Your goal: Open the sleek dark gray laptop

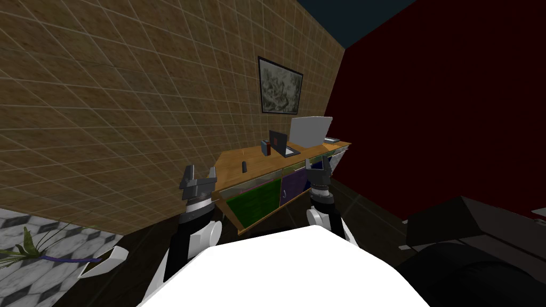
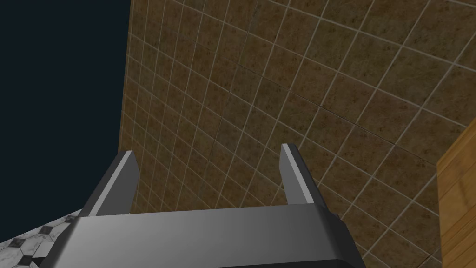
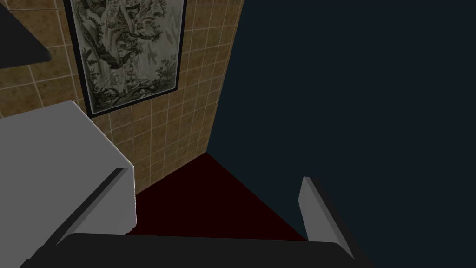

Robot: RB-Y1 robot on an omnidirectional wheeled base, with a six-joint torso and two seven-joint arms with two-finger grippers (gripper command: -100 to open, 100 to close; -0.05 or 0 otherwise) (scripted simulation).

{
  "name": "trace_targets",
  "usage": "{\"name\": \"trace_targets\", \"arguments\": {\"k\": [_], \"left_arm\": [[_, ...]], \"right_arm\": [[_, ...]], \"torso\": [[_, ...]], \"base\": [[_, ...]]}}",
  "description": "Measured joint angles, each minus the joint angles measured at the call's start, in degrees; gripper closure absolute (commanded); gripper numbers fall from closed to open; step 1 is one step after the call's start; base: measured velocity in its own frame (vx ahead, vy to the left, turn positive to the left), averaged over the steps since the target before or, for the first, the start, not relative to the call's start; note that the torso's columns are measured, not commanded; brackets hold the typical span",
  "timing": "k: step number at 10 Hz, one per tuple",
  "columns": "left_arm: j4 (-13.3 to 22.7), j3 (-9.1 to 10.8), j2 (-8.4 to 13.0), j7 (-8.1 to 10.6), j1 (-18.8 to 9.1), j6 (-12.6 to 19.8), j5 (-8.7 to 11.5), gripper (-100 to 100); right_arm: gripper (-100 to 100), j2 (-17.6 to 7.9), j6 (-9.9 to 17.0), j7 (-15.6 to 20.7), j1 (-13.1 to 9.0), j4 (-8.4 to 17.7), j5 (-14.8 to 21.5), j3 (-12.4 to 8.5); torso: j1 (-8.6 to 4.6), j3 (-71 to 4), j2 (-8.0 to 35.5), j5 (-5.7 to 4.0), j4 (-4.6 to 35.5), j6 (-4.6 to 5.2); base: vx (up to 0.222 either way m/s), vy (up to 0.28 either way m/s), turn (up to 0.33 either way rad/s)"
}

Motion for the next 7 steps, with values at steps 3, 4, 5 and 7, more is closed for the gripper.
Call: {"name": "trace_targets", "arguments": {"k": [3,4,5,7], "left_arm": [[-0.01,0.0,0.0,0.0,0.0,0.0,0.0,0],[-0.01,0.0,0.0,0.0,0.0,0.0,0.0,0],[-0.01,0.0,0.0,0.0,0.0,0.0,0.0,0],[-0.01,0.0,0.0,0.0,0.0,0.0,0.0,0]], "right_arm": [[0,0.0,0.0,0.0,0.0,-0.01,0.0,0.0],[0,0.0,0.0,0.0,0.0,-0.01,0.0,0.0],[0,0.0,0.0,0.0,0.0,-0.01,0.0,0.0],[0,0.0,0.0,0.0,0.0,-0.02,0.0,0.0]], "torso": [[0.0,-20.14,10.03,0.0,10.06,0.0],[0.0,-28.5,14.22,0.0,14.24,0.0],[0.0,-36.92,18.45,0.0,18.46,0.0],[0.0,-53.81,26.93,0.0,26.91,0.0]], "base": [[0.0,0.0,0.0],[0.0,0.0,0.0],[0.0,0.0,0.0],[0.0,0.0,0.0]]}}
